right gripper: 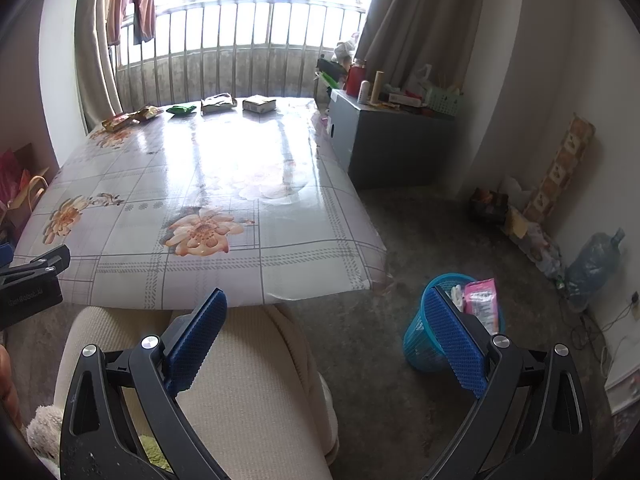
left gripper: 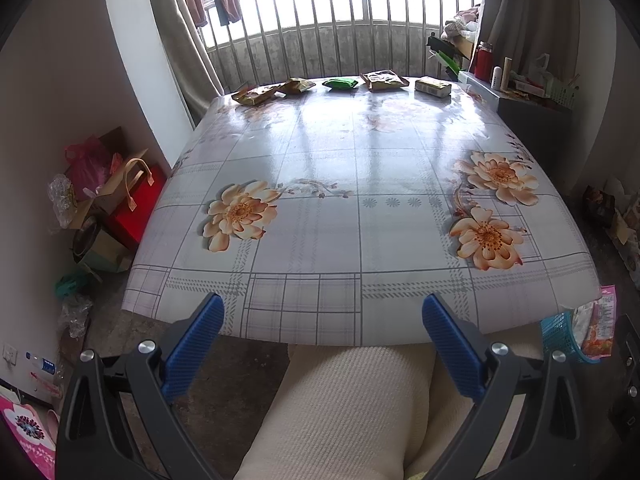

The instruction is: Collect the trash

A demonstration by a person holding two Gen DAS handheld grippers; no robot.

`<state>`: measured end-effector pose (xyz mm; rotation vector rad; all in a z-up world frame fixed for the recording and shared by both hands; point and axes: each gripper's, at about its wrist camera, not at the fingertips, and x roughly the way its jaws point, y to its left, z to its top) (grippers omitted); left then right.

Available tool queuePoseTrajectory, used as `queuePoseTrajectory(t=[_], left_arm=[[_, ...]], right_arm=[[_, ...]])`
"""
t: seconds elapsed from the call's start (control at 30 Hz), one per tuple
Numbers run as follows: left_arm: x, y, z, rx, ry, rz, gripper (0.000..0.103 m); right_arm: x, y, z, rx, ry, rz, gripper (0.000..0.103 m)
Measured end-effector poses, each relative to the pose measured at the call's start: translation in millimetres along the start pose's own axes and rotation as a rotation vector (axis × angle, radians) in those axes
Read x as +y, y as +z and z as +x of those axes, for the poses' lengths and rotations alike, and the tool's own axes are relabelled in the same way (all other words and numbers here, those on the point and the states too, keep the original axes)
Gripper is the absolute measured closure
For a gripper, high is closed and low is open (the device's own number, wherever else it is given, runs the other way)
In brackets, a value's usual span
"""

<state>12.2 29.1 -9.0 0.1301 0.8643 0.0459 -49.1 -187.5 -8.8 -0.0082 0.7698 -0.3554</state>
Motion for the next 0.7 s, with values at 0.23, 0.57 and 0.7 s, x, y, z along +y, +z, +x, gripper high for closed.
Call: queuePoseTrajectory(t=[0.23,0.57,0.7], left_arm=[[1.5,0.2,0.9,0.005,0.002,0.001,0.006],[4.0,-1.3,3.7,0.019,0.004,0.004,0.006],[3.2,-1.1,4.4,0.024,0.005,0.006,0.006]], right_arm=[[1.5,-0.5,0.3,0.003,0.001,0.002,0.008],[3.5,-2.1,0.9,0.007,0.001,0.006,0.008],[3.6,-2.6,1.4,0.007,0.002,0.009,0.008]])
